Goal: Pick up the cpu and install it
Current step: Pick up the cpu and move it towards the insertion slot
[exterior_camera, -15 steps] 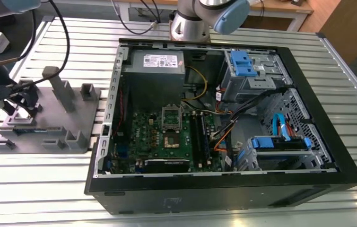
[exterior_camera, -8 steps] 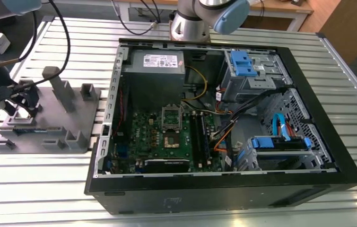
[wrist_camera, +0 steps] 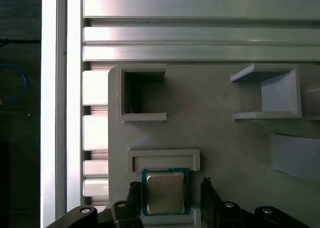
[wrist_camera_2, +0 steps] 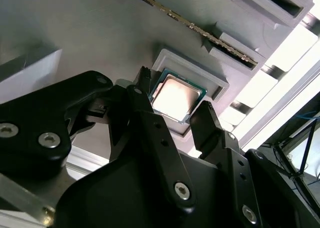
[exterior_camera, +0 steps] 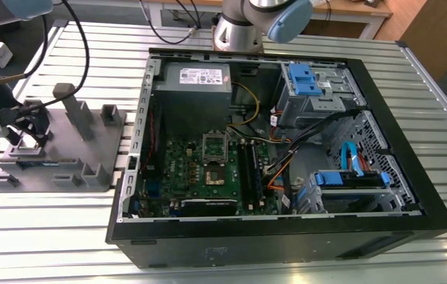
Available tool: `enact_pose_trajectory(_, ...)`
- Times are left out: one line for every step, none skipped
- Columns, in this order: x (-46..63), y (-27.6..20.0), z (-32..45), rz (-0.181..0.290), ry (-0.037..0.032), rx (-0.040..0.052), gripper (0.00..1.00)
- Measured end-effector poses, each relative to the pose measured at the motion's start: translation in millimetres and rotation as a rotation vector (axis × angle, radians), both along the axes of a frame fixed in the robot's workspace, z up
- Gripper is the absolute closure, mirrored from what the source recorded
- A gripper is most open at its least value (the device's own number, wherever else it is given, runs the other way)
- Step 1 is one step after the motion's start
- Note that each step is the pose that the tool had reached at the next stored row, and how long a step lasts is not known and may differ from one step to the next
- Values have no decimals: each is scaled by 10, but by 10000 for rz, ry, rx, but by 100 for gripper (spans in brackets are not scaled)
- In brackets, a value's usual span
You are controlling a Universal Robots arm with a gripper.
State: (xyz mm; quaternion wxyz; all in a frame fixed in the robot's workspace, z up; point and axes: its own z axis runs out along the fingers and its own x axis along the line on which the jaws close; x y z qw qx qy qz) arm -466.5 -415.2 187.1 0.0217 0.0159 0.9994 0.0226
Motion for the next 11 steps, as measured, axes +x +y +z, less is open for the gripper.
enact_pose_trajectory(-1,3,-3,4,1,-1,42)
enact_pose_trajectory(-1,5,-5,8,2,-1,42)
enact_pose_trajectory(-2,5,-7,9,2,-1,42)
enact_pose_trajectory(-4,5,-9,9,1,0,42)
enact_pose_trajectory(-10,7,-12,8,0,0,42)
enact_pose_trajectory(-14,7,-14,8,1,-1,42)
enact_pose_trajectory(-16,8,-17,8,0,0,42)
enact_pose_trajectory(-17,8,-18,9,1,-1,42)
enact_pose_trajectory(-18,9,-19,9,3,-1,42)
enact_pose_trajectory(-18,10,-20,9,2,-1,42)
enact_pose_trajectory(-18,11,-24,9,1,0,42)
